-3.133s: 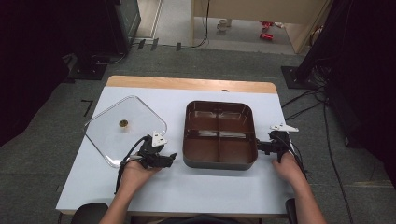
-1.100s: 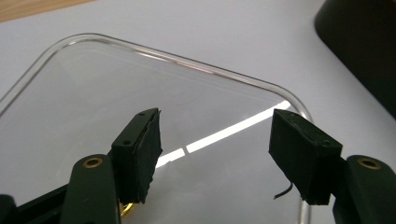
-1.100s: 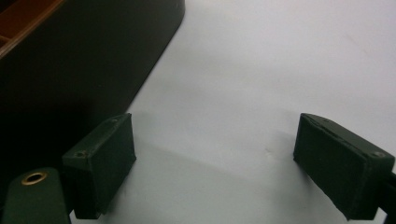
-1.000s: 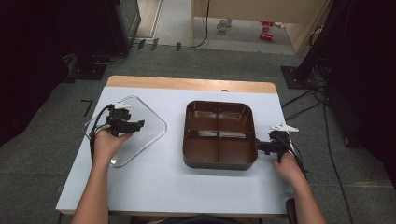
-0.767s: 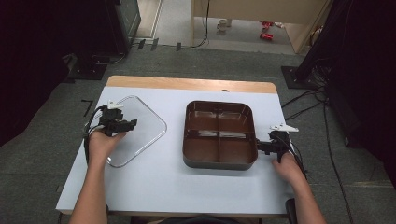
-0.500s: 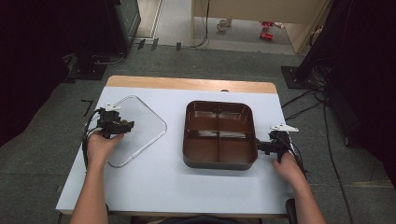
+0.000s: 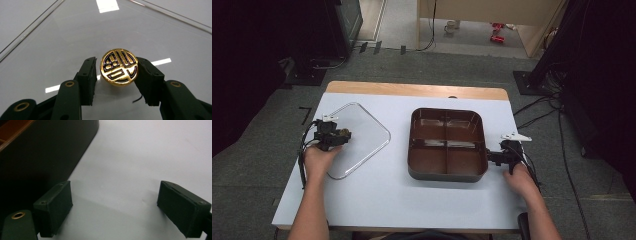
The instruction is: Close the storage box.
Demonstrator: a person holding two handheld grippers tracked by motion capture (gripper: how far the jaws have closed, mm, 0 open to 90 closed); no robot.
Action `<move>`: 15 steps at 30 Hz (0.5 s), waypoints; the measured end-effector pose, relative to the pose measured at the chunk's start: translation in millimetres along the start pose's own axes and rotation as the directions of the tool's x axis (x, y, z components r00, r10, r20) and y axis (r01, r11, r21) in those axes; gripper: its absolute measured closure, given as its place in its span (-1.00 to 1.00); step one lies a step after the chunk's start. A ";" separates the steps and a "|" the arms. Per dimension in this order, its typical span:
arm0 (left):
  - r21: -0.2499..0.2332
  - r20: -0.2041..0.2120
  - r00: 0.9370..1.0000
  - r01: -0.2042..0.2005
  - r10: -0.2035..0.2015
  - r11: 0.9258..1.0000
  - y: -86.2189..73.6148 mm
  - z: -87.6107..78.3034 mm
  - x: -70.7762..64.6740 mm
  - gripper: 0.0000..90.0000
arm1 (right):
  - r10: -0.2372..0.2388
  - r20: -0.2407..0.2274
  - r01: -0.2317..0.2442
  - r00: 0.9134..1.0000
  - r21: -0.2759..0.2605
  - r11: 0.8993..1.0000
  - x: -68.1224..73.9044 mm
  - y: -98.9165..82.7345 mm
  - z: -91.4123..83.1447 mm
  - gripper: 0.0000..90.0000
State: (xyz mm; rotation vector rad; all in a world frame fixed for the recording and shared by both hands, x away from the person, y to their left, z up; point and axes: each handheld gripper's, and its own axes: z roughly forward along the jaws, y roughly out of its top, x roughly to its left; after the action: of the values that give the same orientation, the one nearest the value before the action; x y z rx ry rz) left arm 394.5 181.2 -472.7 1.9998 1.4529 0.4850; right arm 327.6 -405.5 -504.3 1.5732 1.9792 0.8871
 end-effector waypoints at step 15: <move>-0.004 0.040 0.999 0.017 -0.017 1.000 7.0 -4.2 -0.3 0.32 | 0.000 0.000 0.000 1.000 0.000 1.000 0.0 0.0 0.0 -0.73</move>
State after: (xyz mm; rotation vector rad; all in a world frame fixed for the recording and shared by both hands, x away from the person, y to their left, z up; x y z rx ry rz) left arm 396.9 180.6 -464.9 1.9810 1.4429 0.4383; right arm 327.7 -405.5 -504.3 1.5733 1.9792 0.8872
